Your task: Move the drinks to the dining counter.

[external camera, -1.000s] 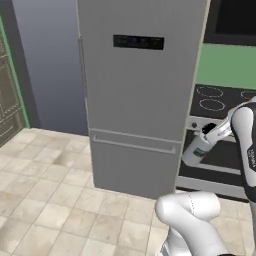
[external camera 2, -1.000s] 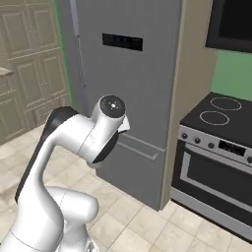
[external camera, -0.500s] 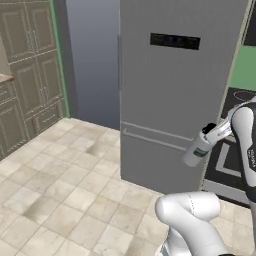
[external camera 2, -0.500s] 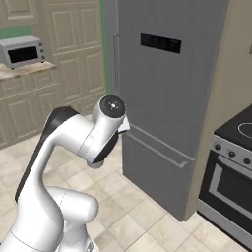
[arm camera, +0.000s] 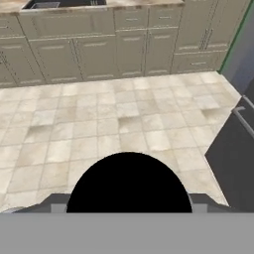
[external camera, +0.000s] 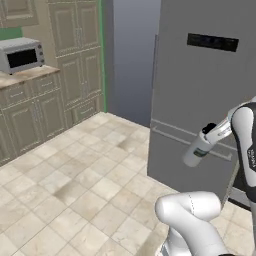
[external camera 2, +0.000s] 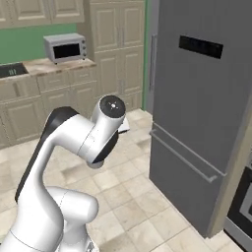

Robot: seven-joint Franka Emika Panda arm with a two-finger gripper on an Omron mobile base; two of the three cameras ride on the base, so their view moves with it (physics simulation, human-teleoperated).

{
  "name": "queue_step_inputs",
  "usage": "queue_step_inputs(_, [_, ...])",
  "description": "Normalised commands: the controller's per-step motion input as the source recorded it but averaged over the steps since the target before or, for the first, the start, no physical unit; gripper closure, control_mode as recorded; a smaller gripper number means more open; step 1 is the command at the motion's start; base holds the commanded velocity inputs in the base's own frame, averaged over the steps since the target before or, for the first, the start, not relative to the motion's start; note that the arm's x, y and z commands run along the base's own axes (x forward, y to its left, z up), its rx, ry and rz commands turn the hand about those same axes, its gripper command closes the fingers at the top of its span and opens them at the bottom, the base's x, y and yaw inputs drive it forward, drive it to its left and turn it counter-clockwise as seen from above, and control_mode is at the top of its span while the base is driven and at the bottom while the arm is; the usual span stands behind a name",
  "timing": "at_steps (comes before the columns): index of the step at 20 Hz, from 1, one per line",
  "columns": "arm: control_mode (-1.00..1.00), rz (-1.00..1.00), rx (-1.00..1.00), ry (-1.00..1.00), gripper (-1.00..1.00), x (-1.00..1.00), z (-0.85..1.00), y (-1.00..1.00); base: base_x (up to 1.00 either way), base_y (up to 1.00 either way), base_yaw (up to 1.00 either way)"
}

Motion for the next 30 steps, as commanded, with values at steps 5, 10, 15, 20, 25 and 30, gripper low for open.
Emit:
queue_step_inputs(5, [1.0,0.0,0.0,0.0,1.0,0.0,0.0,0.0,-0.2,0.24,0.37])
queue_step_inputs(10, [1.0,0.0,0.0,0.0,1.0,0.0,0.0,0.0,-0.22,0.3,0.36])
queue_step_inputs(15, [1.0,0.0,0.0,0.0,1.0,0.0,0.0,0.0,-0.2,0.33,0.36])
queue_step_inputs(20, [1.0,0.0,0.0,0.0,1.0,0.0,0.0,0.0,-0.2,0.33,0.36])
queue_step_inputs(25, [1.0,0.0,0.0,0.0,1.0,0.0,0.0,0.0,-0.19,0.33,0.36])
queue_step_inputs(30, [1.0,0.0,0.0,0.0,1.0,0.0,0.0,0.0,-0.12,0.37,0.34])
